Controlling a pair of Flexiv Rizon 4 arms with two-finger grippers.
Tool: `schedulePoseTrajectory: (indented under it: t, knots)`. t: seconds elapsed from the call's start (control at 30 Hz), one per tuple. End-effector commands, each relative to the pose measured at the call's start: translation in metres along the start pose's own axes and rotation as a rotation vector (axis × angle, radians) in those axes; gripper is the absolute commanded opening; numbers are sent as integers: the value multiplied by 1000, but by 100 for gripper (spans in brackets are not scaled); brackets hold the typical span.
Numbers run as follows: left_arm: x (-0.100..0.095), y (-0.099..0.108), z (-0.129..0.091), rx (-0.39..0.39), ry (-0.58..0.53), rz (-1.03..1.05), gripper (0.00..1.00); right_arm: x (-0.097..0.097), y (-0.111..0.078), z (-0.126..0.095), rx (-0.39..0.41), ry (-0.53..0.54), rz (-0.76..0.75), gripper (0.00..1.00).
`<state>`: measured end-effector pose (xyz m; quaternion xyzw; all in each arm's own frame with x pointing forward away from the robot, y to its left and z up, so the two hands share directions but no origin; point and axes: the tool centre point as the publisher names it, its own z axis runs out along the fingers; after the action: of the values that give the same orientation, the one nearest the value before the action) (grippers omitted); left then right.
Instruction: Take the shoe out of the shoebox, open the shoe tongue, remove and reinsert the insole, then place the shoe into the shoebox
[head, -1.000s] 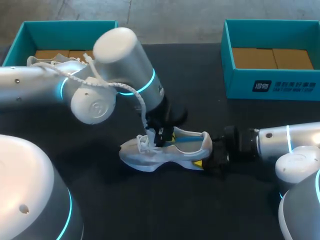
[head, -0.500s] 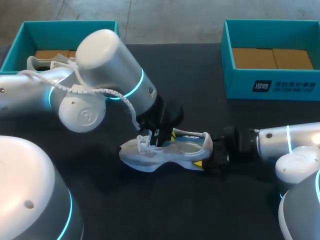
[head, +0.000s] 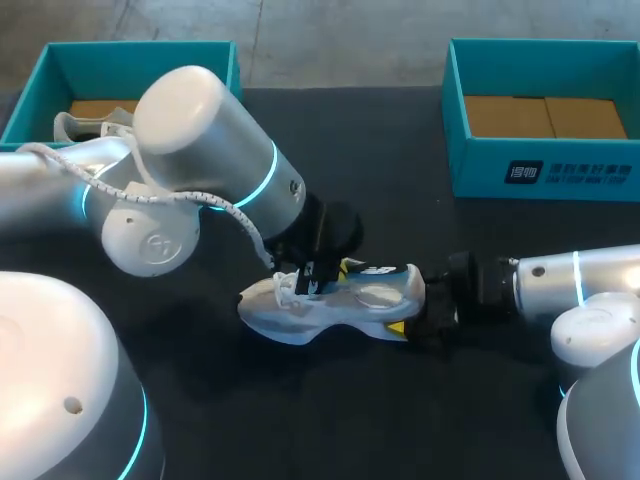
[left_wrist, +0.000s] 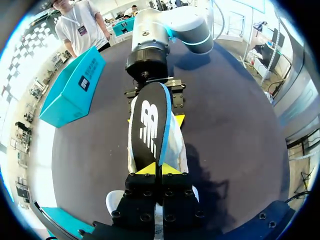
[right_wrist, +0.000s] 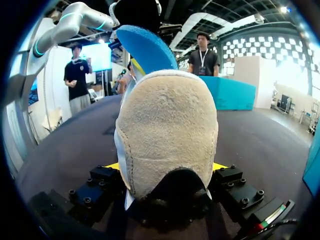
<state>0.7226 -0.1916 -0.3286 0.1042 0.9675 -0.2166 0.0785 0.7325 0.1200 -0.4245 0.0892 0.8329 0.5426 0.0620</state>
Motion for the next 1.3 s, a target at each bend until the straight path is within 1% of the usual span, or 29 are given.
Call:
schedulePoseTrajectory:
  t: [0.03, 0.07, 0.13, 0.17, 0.2, 0.23, 0.3, 0.57, 0.67, 0.8, 0.97, 1.1, 1.17, 1.27, 1.3]
  knots:
    - [-1, -1, 3, -7, -1, -6, 0, 1, 0, 0, 4, -1, 0, 0]
    - [-2, 0, 4, -8, 0, -8, 10, 1, 0, 0, 4, -1, 0, 0]
    - [-3, 0, 5, -11, 0, -13, 15, 1, 0, 0, 4, -1, 0, 0]
    - [-4, 1, 5, -11, 1, -15, 22, 1, 0, 0, 4, -1, 0, 0]
    - [-4, 1, 5, -11, 2, -16, 33, 1, 0, 0, 4, -1, 0, 0]
    - [-4, 1, 5, -11, 2, -18, 33, 1, 0, 0, 4, -1, 0, 0]
    - [-4, 1, 3, -7, 6, -18, 38, 1, 0, 0, 4, -1, 0, 0]
    - [-1, -2, -15, 36, 26, 5, 43, 1, 0, 0, 4, -1, 0, 0]
    - [3, -6, -22, 52, 35, 25, 46, 1, 0, 0, 4, -1, 0, 0]
    - [8, -13, -30, 63, 42, 49, 46, 1, 0, 0, 4, -1, 0, 0]
    - [17, -23, -37, 65, 38, 74, 47, 1, 0, 0, 4, -1, 0, 0]
    - [24, -29, -41, 71, 24, 81, 50, 1, 0, 0, 4, -1, 0, 0]
    - [29, -31, -42, 78, 19, 88, 59, 1, 0, 0, 4, -1, 0, 0]
    - [34, -34, -40, 75, -2, 86, 66, 1, 0, 0, 4, -1, 0, 0]
    - [36, -34, -39, 71, -25, 76, 67, 1, 0, 0, 4, -1, 0, 0]
